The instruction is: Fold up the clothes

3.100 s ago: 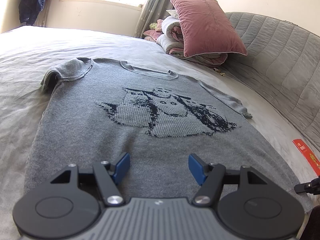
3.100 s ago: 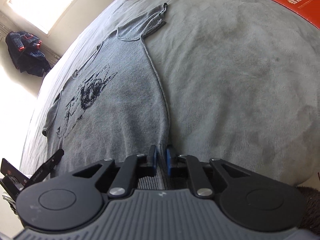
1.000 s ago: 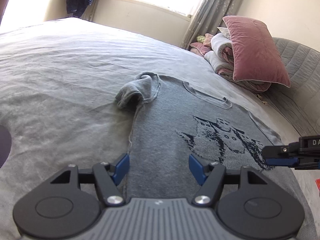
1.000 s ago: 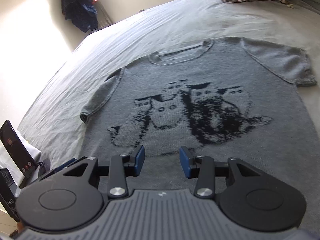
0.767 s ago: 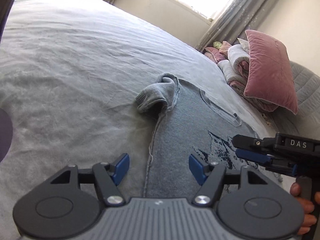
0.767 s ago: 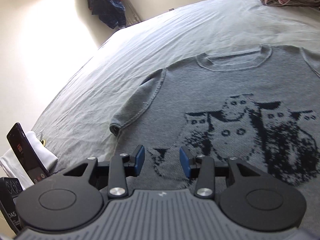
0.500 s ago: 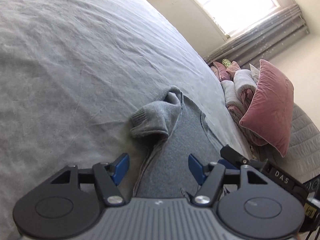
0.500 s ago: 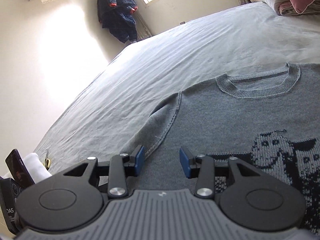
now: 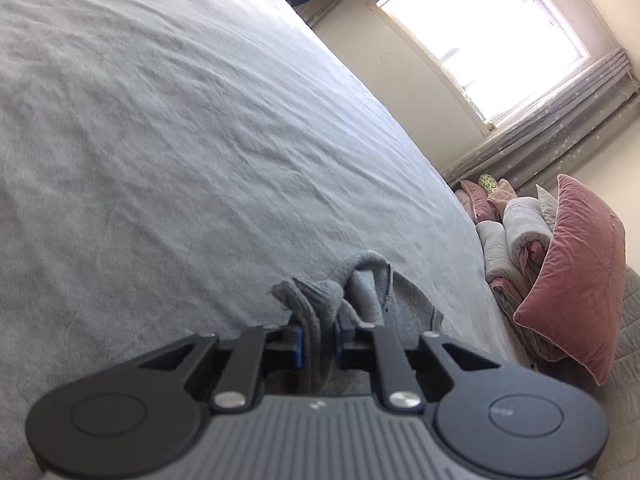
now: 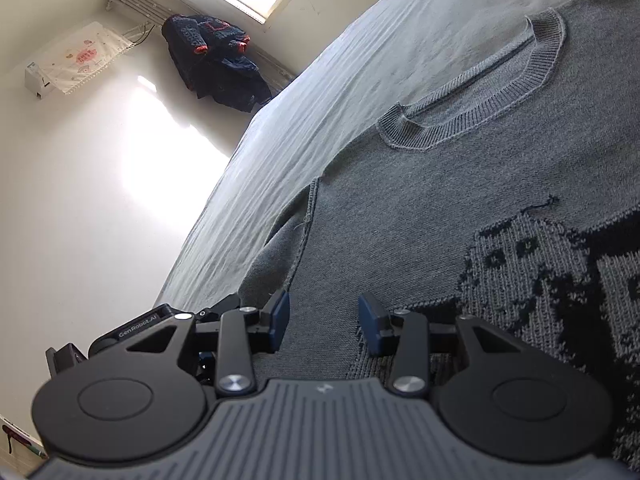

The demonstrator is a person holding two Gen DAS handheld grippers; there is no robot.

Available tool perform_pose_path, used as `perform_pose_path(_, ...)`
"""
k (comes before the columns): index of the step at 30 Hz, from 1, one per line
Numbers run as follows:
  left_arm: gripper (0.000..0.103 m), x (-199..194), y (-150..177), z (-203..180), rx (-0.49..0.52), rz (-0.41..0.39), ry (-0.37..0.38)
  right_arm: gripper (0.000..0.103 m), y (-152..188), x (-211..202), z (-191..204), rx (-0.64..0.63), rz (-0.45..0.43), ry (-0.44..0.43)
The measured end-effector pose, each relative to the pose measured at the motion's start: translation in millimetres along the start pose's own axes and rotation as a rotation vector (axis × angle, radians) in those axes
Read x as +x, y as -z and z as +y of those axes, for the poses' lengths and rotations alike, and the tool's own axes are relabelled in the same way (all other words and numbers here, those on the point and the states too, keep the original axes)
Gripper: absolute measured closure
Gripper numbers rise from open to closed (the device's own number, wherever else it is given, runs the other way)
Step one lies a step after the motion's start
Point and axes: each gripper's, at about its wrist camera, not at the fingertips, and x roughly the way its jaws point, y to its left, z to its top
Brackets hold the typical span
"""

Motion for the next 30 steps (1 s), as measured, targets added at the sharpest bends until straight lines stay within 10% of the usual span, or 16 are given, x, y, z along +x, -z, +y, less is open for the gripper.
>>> perform_pose_path(9, 0.093, -35, 19, -65, 0.589, -0.187, -0.069, 0.062, 1, -4, 1, 0.007, -0.010, -0.002)
perform_pose_path(19, 0.077, -16, 62, -100, 0.923, 0.204, 0.114, 0.063, -5, -16, -15, 0.107, -0.081, -0.008)
perform_pose_path(22, 0.052, -24, 61, -92, 0.898, 0.243, 0.117, 0.064, -5, -17, -18, 0.130, -0.085, -0.021)
perform_pose_path(30, 0.044, -25, 26, -42, 0.430, 0.298, 0.061, 0.064, -5, -16, -18, 0.142, -0.083, -0.031)
